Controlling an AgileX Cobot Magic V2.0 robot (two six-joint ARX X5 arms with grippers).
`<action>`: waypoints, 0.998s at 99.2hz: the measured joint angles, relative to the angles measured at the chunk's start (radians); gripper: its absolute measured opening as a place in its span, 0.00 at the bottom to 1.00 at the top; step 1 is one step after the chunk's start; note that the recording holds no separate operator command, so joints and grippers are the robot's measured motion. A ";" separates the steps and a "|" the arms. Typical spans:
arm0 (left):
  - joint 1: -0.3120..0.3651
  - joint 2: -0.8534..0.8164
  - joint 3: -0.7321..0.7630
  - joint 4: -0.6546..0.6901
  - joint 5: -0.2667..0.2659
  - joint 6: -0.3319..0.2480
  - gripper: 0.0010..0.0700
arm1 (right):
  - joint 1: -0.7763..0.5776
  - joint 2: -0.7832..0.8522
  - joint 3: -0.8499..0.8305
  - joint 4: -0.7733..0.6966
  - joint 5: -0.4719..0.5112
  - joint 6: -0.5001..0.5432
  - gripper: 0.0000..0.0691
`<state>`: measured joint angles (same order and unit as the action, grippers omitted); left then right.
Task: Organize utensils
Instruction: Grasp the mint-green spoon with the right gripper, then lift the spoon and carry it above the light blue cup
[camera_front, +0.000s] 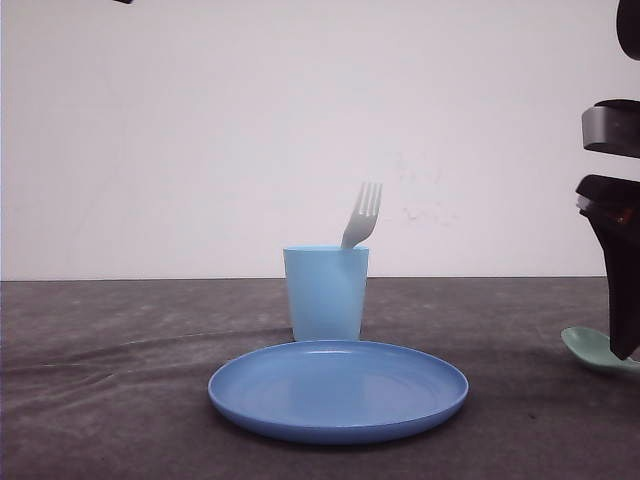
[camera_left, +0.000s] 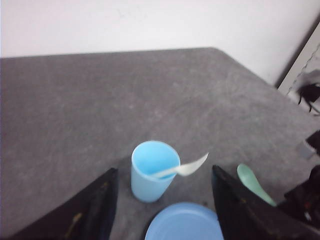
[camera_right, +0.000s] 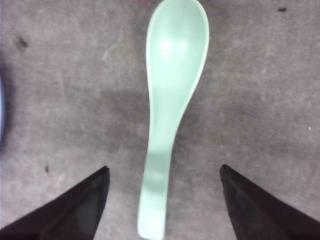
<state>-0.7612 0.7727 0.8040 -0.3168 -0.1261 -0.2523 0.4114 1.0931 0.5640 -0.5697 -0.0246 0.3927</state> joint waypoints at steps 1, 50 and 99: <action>-0.001 -0.002 0.000 -0.004 0.000 0.000 0.50 | 0.000 0.001 0.000 0.002 0.001 0.001 0.60; -0.045 -0.021 0.000 -0.093 0.000 -0.032 0.50 | 0.040 0.141 0.002 0.093 0.041 0.005 0.47; -0.068 -0.021 0.000 -0.154 0.000 -0.049 0.50 | 0.072 0.149 0.041 0.098 0.078 -0.008 0.11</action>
<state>-0.8295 0.7521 0.8040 -0.4713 -0.1257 -0.3016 0.4835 1.2419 0.6052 -0.4717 0.0536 0.3847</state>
